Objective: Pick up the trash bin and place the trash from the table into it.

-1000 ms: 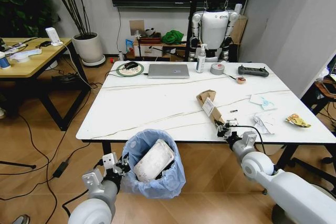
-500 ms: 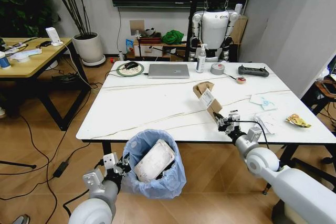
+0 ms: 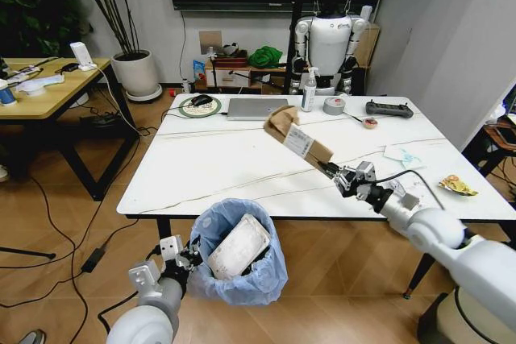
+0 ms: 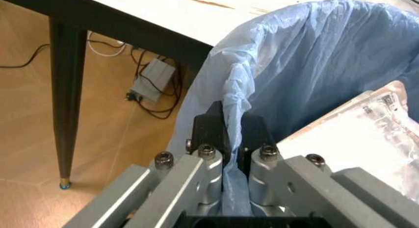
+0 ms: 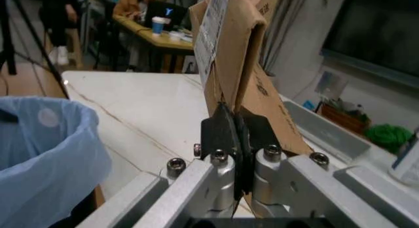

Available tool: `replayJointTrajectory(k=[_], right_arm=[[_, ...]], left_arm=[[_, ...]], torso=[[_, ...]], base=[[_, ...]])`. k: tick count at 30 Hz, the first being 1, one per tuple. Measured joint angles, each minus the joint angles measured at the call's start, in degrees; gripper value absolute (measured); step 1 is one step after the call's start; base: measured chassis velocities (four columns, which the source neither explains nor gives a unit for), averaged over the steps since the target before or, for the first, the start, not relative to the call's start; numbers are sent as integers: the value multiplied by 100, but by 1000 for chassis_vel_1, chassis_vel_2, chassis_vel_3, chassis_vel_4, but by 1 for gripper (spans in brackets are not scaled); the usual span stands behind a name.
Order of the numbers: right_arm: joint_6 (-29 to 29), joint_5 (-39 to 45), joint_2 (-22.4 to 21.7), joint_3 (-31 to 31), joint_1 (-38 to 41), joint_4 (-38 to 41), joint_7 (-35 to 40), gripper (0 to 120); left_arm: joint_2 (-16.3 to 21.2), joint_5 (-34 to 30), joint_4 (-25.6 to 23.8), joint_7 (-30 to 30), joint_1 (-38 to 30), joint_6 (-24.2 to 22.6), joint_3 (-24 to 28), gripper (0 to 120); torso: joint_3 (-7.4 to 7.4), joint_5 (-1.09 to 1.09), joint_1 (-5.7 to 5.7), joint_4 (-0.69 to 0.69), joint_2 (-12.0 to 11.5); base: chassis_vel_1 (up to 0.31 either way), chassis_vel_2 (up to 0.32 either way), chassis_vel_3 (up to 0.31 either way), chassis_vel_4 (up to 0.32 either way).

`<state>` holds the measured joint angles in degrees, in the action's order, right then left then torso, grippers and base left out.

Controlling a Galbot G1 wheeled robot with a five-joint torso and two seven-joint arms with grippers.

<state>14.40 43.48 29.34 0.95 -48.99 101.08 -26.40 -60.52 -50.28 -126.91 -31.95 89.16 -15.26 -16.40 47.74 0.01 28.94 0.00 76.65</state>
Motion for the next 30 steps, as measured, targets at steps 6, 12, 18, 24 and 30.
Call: replayJointTrajectory(k=[6, 12, 18, 24, 30], right_arm=[[95, -497, -578, 235, 76, 522, -509, 0], [248, -1034, -1023, 163, 571, 858, -736, 0], [419, -1682, -1223, -38, 726, 1126, -976, 0], [562, -2254, -814, -472, 722, 923, -1072, 0], [628, -2383, -458, -779, 943, 806, -1104, 0]], left_arm=[[4, 9, -17, 0, 32, -2, -6, 0], [26, -12, -52, -1, 9, -14, 28, 0], [29, -86, -25, -13, -88, -27, 86, 0], [11, -108, 30, -24, -118, -34, 119, 0], [7, -161, 57, -47, -168, -52, 127, 0]], torso=[[0, -1, 0, 0, 0], [0, -1, -1, 1, 0], [0, -2, -1, 0, 0], [1, 1, -1, 0, 0], [1, -1, 0, 1, 0]], base=[[0, 0, 0, 0], [0, 0, 0, 0], [0, 0, 0, 0], [0, 0, 0, 0], [0, 0, 0, 0]])
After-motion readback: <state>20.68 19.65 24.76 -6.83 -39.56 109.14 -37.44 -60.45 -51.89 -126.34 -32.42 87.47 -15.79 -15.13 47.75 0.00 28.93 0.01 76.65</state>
